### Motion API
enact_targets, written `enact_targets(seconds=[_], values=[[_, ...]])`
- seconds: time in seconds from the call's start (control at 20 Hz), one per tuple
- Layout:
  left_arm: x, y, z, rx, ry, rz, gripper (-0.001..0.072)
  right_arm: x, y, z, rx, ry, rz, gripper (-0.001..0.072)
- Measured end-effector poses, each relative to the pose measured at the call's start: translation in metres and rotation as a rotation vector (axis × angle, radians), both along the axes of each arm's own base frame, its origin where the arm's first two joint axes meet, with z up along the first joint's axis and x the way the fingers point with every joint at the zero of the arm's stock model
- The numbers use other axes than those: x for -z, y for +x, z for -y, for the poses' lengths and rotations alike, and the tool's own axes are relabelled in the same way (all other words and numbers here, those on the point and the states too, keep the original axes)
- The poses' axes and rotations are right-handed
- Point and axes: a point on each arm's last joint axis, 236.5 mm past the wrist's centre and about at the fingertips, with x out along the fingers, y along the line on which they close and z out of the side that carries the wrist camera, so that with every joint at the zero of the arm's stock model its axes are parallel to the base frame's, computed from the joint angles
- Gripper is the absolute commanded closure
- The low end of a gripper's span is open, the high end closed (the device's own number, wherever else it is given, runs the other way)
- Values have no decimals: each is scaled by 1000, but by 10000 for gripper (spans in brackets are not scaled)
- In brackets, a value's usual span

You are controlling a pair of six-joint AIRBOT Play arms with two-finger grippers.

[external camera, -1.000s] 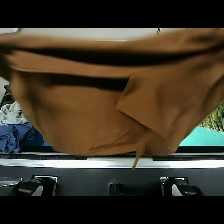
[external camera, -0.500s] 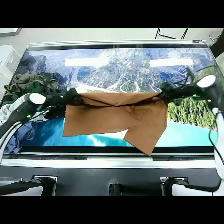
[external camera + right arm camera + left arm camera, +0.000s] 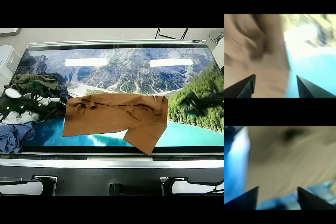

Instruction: Fold the clothes and pants, and hang the long-sleeved shirts on hangers.

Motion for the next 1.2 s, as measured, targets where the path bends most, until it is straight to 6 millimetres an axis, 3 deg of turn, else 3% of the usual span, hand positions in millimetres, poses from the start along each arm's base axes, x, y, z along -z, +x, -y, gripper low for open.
enact_targets(seconds=[0.15, 0.4, 0.55, 0.65, 0.7, 1.0, 1.2], values=[[22, -42, -5, -22, -49, -103, 172, 14, -39, 6, -8, 9, -104, 111], [48, -65, 7, -66, -104, -126, 191, 27, -66, 2, -15, 33, -178, 112], [54, -65, 15, -72, -106, -115, 361, 29, -69, 2, -16, 37, -186, 113], [59, -60, 21, -67, -86, -92, 627, 30, -69, 1, -13, 37, -184, 111], [62, -57, 23, -65, -72, -79, 678, 31, -69, 1, -11, 38, -183, 110], [61, -49, 36, -53, -54, -34, 679, 63, -76, -15, 2, 78, -166, 110], [48, -44, 37, -52, -48, 11, 679, 80, -61, -32, 30, 138, -59, 122]])
